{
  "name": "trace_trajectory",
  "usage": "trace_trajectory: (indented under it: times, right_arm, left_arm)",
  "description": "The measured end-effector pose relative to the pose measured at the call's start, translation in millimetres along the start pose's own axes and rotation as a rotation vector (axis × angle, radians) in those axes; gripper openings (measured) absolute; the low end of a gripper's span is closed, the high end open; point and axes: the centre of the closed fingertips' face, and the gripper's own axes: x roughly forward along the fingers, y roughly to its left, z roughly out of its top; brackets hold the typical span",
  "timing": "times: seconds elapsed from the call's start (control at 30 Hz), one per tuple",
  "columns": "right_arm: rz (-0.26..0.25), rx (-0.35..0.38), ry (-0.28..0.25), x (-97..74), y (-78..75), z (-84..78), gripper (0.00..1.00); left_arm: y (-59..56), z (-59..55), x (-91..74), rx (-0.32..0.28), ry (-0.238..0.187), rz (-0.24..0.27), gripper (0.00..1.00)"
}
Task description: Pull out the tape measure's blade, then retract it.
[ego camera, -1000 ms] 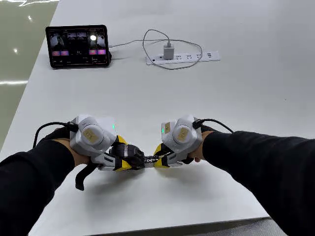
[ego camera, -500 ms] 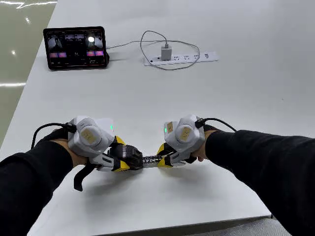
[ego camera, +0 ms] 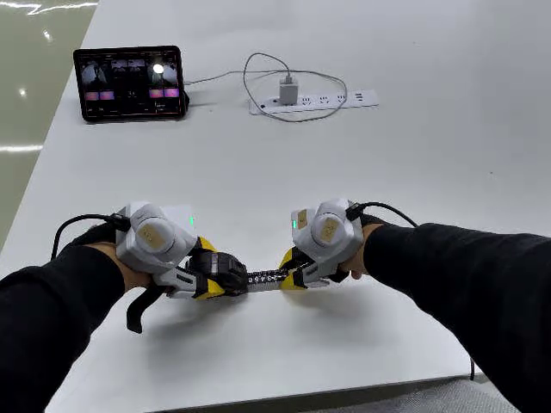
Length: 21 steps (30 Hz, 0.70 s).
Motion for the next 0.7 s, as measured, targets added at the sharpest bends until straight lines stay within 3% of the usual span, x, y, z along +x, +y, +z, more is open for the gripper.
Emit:
trace_trajectory:
  times: [0.7]
  right_arm:
    - [-0.007, 0.007, 0.008, -8.1, 0.9, -12.0, 0.11]
  left_arm:
    - [-0.5, 0.0, 0.0, 0.005, 0.010, 0.001, 0.30]
